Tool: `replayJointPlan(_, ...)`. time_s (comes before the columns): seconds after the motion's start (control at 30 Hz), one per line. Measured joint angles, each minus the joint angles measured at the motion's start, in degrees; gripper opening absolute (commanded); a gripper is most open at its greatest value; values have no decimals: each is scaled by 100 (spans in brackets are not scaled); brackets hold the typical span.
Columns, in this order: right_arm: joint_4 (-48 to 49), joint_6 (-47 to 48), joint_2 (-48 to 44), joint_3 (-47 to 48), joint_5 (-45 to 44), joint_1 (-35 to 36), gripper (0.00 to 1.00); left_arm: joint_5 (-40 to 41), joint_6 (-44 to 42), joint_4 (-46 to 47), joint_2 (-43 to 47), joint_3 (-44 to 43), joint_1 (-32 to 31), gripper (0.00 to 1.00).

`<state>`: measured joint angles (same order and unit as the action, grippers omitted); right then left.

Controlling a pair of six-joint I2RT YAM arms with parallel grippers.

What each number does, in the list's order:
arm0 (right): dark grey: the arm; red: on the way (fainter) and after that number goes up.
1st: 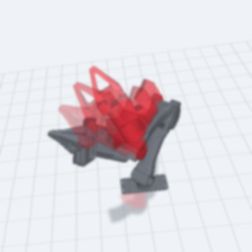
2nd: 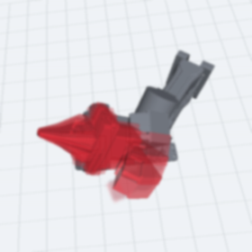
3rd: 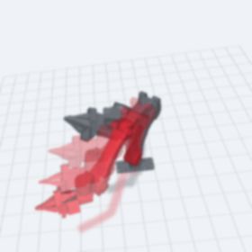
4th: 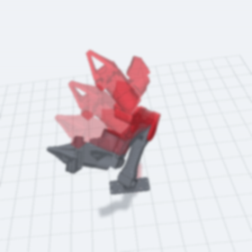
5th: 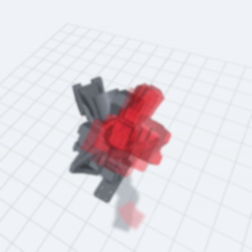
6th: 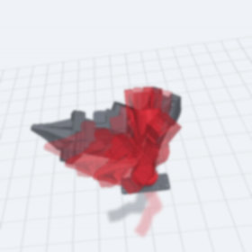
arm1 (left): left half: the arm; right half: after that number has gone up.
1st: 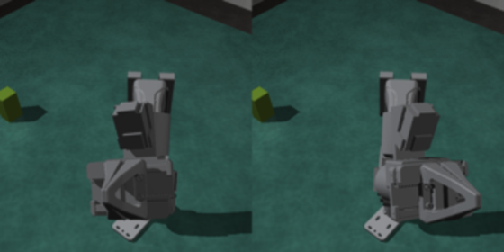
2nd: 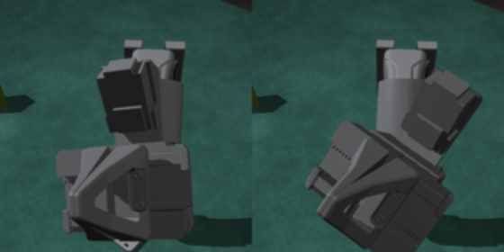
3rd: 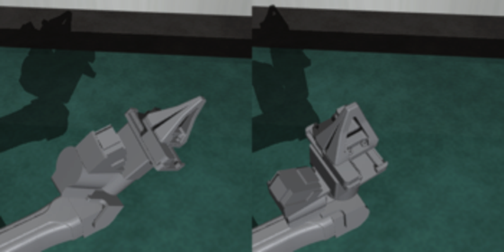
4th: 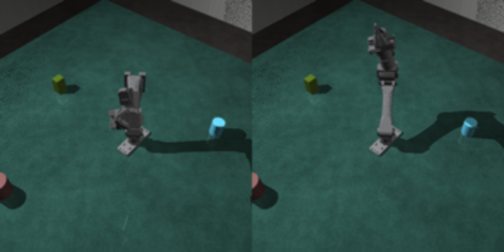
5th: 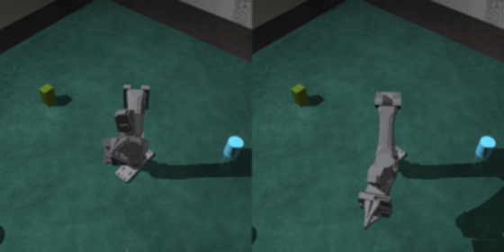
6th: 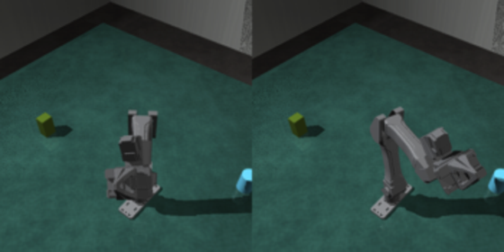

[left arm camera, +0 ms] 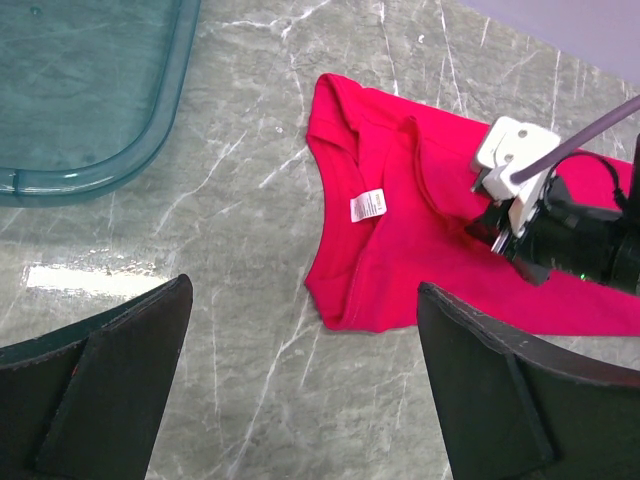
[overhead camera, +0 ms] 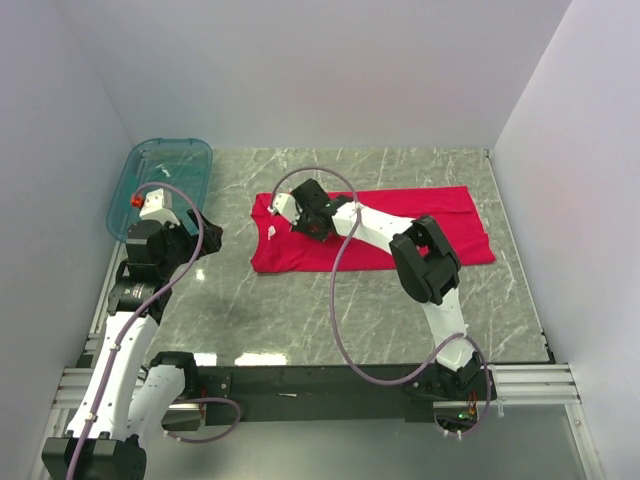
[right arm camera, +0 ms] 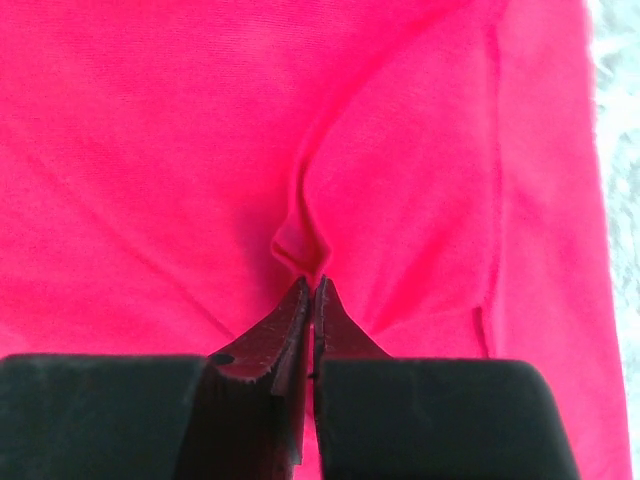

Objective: Fold and stack the t-shirts
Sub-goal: Fold the tshirt

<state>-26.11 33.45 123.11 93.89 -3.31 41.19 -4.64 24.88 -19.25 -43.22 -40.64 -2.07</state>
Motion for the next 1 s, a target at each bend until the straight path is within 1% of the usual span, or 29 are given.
replayJointPlan(0.03, -4, -28, -2, 22, -26, -35, 0, 0, 0, 0, 2, 0, 0, 99)
replayJointPlan(0.1, 0, -101, -2, 98, -129, -173, 0, 0, -2, 0, 2, 0, 0, 99)
replayJointPlan(0.13, 11, -138, -2, 157, -216, -275, 8, 0, 0, 0, 2, 0, 0, 99)
replayJointPlan(0.17, 59, -173, -2, 197, -330, -378, 22, 0, -2, 0, 2, 0, 0, 99)
replayJointPlan(0.2, 155, -249, -2, 238, -494, -511, 31, -2, -2, 0, 2, 0, 0, 99)
replayJointPlan(0.23, 280, -289, -9, 260, -669, -664, 43, -2, 0, 0, 2, 0, 0, 99)
replayJointPlan(0.27, 393, -334, -22, 260, -835, -822, 68, -2, 0, 0, 0, 0, 0, 99)
replayJointPlan(0.33, 590, -417, -52, 249, -1150, -1093, 81, -2, 0, 0, 0, 0, 0, 99)
replayJointPlan(0.37, 669, -415, -79, 221, -1250, -1207, 83, -2, 0, 0, 0, 0, 0, 99)
replayJointPlan(0.43, 800, -498, -201, 87, -1414, -1416, 84, -4, 0, 0, 0, 0, 0, 99)
replayJointPlan(0.53, 798, -599, -516, -149, -1283, -1543, 89, -42, 2, 0, -2, 0, 0, 99)
replayJointPlan(0.6, 610, -570, -752, -216, -828, -1574, 89, -160, 4, 13, -35, 0, 0, 99)
replayJointPlan(0.63, 455, -479, -914, -245, -461, -1602, 87, -238, 13, 24, -70, 0, 0, 100)
replayJointPlan(0.7, 116, -153, -1303, -411, 446, -1670, 86, -546, 94, 92, -302, 0, 0, 99)
replayJointPlan(0.73, -2, 109, -1576, -621, 868, -1698, 85, -717, 157, 140, -444, 0, 0, 94)
replayJointPlan(0.8, -317, 678, -2249, -1268, 1709, -1775, 84, -1141, 393, 269, -909, 28, 0, 88)
replayJointPlan(0.83, -417, 1058, -2647, -1685, 2063, -1821, 84, -1370, 527, 365, -1143, 68, 0, 81)
replayJointPlan(0.9, -496, 1762, -3486, -2723, 2664, -1958, 85, -1919, 994, 678, -1884, 289, -2, 75)
replayJointPlan(0.97, -581, 2339, -4258, -3696, 3036, -2168, 85, -2225, 1375, 857, -2507, 603, -76, 74)
replayJointPlan(1.0, -625, 2509, -4531, -4033, 3106, -2277, 86, -2260, 1565, 870, -2743, 741, -162, 75)
